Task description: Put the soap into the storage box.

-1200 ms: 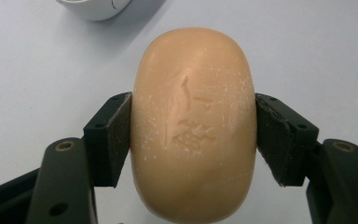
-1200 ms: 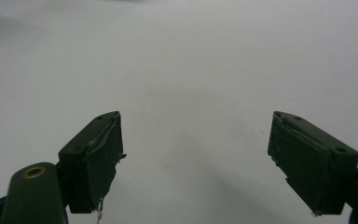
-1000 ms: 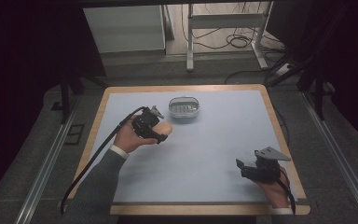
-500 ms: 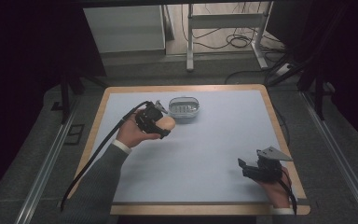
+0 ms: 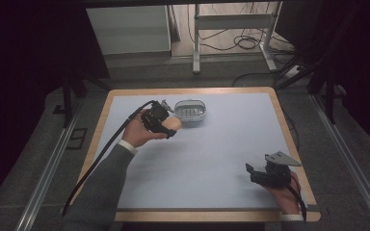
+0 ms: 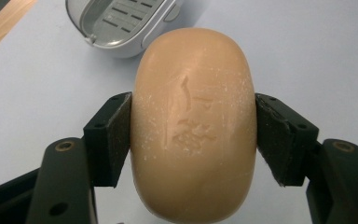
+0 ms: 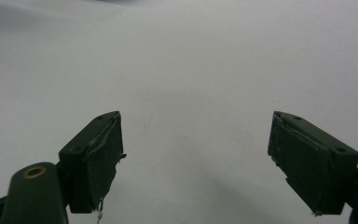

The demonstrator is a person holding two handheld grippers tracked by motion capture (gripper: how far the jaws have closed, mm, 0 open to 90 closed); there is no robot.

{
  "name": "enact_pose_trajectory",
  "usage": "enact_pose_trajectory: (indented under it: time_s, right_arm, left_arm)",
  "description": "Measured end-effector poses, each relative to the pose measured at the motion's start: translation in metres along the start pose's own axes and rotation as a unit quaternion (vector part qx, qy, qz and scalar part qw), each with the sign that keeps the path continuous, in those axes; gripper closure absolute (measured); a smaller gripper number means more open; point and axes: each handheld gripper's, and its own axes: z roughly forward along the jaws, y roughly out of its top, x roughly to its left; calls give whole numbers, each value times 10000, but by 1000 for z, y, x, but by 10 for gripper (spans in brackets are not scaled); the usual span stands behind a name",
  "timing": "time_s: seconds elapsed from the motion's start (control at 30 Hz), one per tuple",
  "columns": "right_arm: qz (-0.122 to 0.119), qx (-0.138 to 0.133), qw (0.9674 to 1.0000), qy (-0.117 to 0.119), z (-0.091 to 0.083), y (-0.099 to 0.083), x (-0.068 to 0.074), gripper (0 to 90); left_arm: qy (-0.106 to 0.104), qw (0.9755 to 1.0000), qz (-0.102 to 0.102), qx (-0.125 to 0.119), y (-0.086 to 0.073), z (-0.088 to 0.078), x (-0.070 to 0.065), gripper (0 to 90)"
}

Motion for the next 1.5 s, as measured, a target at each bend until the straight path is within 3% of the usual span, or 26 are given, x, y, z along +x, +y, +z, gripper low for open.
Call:
enact_pose_trajectory:
  time_s: [0.33, 0.77, 1.5]
  right_arm:
    - [-17, 5, 10000, 11, 0, 0, 1, 178]
    - [-26, 11, 10000, 11, 1, 0, 1, 178]
    - [-2, -5, 10000, 16, -1, 0, 0, 179]
  left_arm:
    - [-7, 9999, 107, 24, 18, 2, 0, 327]
    - [139, 9995, 254, 114, 32, 8, 4, 327]
    - [105, 9997, 189, 126, 52, 23, 18, 327]
